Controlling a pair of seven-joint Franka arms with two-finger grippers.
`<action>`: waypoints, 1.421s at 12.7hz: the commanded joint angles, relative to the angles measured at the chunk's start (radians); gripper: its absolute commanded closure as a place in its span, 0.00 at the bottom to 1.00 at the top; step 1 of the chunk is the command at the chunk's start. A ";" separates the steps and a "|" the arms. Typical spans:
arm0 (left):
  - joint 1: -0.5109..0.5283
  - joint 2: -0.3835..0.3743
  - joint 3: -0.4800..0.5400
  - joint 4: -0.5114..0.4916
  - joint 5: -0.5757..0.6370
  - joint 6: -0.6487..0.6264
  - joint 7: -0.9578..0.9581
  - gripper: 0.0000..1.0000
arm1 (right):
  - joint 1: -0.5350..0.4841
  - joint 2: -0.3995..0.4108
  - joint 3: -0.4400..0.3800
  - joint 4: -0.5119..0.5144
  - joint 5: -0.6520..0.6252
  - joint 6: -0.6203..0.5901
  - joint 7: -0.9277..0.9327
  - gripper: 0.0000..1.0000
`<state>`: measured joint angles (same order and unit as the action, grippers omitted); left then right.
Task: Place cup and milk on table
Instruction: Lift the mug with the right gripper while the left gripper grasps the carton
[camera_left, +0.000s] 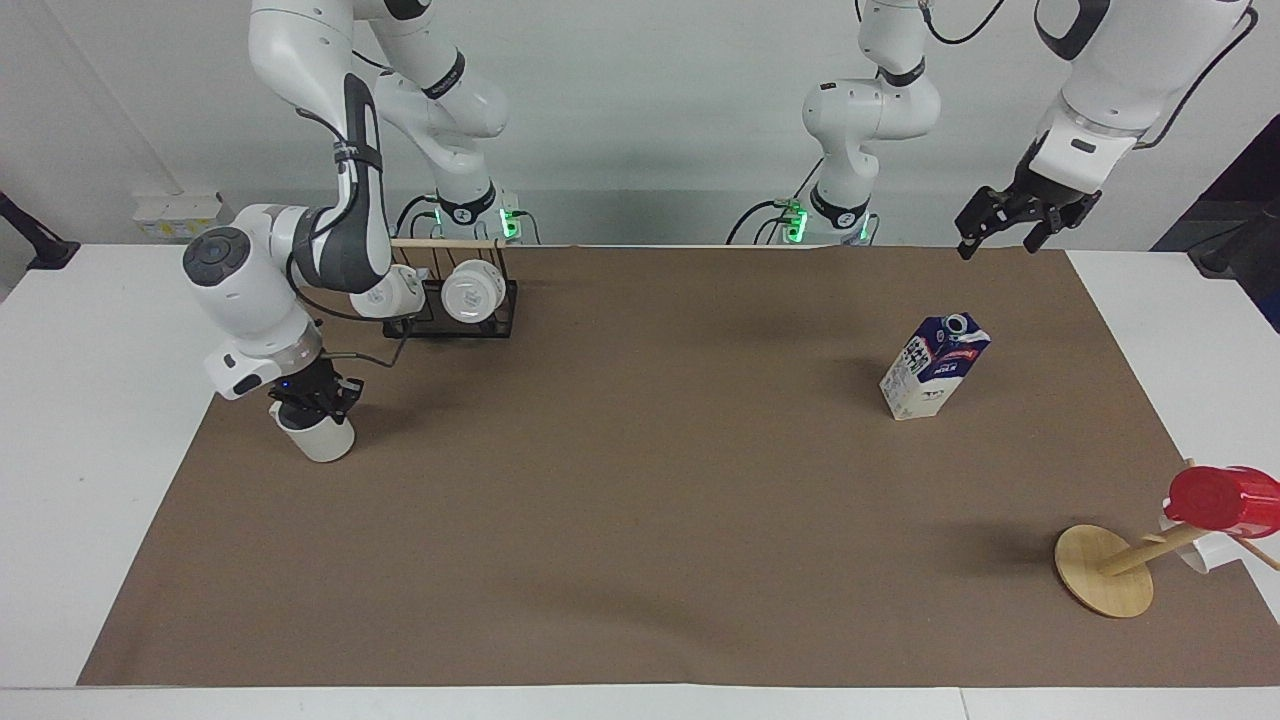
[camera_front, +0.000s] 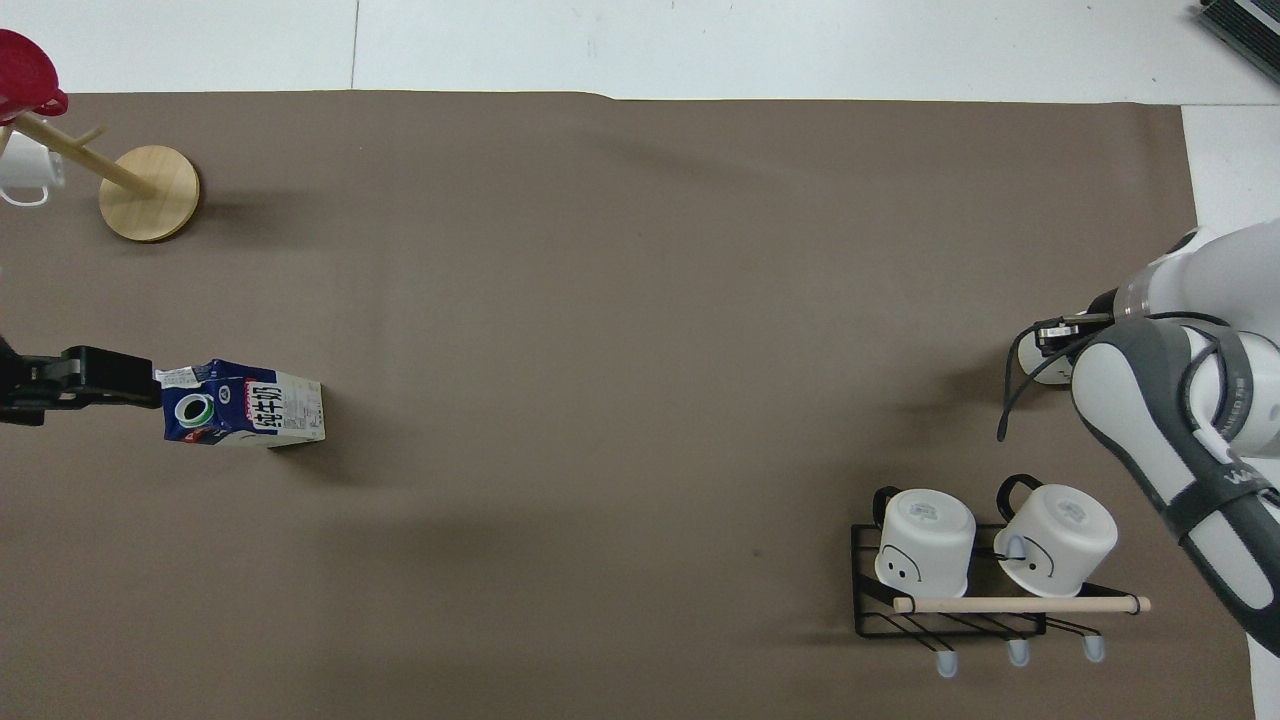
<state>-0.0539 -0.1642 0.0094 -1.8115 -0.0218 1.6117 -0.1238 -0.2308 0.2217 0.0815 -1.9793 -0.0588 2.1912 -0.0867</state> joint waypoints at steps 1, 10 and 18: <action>-0.018 -0.057 0.009 -0.135 0.011 0.109 0.001 0.00 | -0.013 -0.015 0.011 0.010 -0.006 -0.036 -0.022 1.00; -0.018 -0.057 0.009 -0.248 0.011 0.244 0.003 0.00 | 0.172 -0.051 0.026 0.217 -0.007 -0.301 0.198 1.00; -0.018 -0.028 0.009 -0.374 0.011 0.427 0.019 0.00 | 0.531 -0.038 0.026 0.316 0.014 -0.306 0.522 1.00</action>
<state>-0.0585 -0.1838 0.0094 -2.1531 -0.0218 2.0021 -0.1162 0.2559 0.1722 0.1113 -1.7043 -0.0562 1.8944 0.4011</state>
